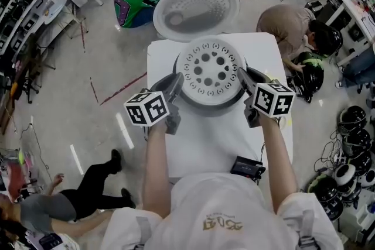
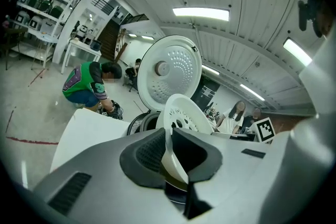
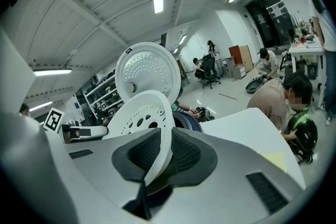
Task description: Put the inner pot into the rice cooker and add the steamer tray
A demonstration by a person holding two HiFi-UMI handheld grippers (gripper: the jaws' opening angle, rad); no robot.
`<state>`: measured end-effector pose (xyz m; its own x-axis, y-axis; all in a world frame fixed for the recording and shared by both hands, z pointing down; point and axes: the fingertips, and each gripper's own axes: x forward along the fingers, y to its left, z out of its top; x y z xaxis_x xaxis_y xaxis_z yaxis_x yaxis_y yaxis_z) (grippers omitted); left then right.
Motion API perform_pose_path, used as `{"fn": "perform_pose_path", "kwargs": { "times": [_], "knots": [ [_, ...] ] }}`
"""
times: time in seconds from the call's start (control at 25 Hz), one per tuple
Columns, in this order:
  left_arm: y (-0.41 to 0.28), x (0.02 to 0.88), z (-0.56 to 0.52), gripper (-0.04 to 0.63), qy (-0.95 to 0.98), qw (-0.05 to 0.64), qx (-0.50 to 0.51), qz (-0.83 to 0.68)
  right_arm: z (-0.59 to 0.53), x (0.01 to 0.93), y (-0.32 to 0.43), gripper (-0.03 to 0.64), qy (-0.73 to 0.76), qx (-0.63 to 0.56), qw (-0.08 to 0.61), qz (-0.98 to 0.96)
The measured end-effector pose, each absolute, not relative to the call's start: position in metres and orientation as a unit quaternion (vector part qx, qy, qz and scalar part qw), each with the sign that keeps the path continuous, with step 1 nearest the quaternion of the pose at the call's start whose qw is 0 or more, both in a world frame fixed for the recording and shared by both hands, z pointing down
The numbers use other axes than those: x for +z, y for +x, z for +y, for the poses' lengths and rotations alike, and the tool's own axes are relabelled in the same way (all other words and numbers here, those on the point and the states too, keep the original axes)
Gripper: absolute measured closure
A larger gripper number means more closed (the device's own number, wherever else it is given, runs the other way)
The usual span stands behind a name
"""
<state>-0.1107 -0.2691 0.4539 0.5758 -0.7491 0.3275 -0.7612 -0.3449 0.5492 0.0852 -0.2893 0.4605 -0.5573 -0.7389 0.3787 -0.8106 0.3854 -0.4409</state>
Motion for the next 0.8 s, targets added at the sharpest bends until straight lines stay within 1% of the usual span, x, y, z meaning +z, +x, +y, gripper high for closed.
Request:
{"fn": "perform_pose_path", "kwargs": {
  "times": [0.2,0.32,0.6,0.64,0.68,0.8],
  "knots": [
    [-0.107,0.463,-0.269,0.530,0.821,0.319,0.052,-0.470,-0.291,0.466,0.084,0.520,0.473,0.236,0.122,-0.840],
    [-0.106,0.468,-0.272,0.518,0.821,0.305,0.076,-0.476,-0.296,0.469,0.083,0.508,0.477,0.213,0.144,-0.840],
    [-0.104,0.478,-0.273,0.488,0.820,0.267,0.129,-0.490,-0.300,0.479,0.080,0.491,0.487,0.186,0.166,-0.837],
    [-0.102,0.480,-0.272,0.461,0.819,0.258,0.141,-0.492,-0.300,0.480,0.080,0.488,0.488,0.183,0.168,-0.837],
    [-0.101,0.482,-0.272,0.448,0.819,0.247,0.155,-0.495,-0.300,0.481,0.080,0.486,0.489,0.182,0.170,-0.836],
    [-0.099,0.483,-0.271,0.431,0.816,0.223,0.179,-0.503,-0.299,0.483,0.079,0.485,0.492,0.176,0.177,-0.834]
  ]
}}
